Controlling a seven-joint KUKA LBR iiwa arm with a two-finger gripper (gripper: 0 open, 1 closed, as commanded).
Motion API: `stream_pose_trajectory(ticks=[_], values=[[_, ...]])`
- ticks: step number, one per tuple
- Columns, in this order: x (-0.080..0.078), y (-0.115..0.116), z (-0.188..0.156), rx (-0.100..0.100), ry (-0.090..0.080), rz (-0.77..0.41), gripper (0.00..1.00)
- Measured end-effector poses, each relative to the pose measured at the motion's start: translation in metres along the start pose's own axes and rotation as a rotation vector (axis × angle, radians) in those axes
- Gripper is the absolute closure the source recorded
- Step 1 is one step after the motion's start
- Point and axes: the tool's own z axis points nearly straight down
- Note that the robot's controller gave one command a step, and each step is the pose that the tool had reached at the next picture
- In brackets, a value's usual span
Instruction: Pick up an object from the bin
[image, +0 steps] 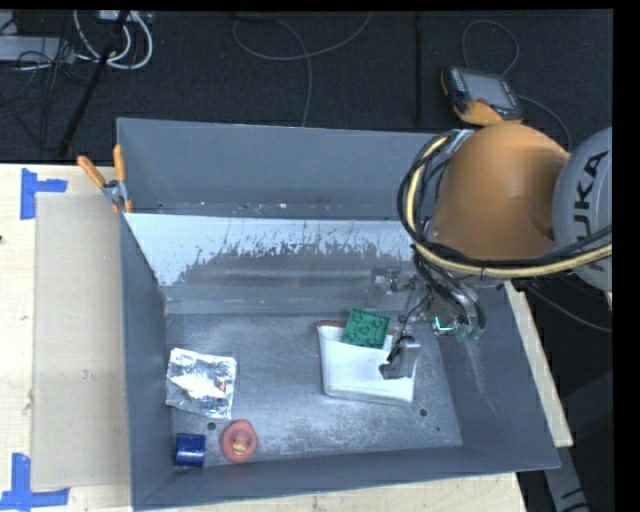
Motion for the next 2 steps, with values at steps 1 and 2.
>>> stream_pose_trajectory(ticks=[1, 2], values=[[0.061, 0.01, -0.015, 0.0, -0.004, -0.016, 0.0], [0.035, -0.037, -0.002, 0.003, -0.009, -0.316, 0.0]])
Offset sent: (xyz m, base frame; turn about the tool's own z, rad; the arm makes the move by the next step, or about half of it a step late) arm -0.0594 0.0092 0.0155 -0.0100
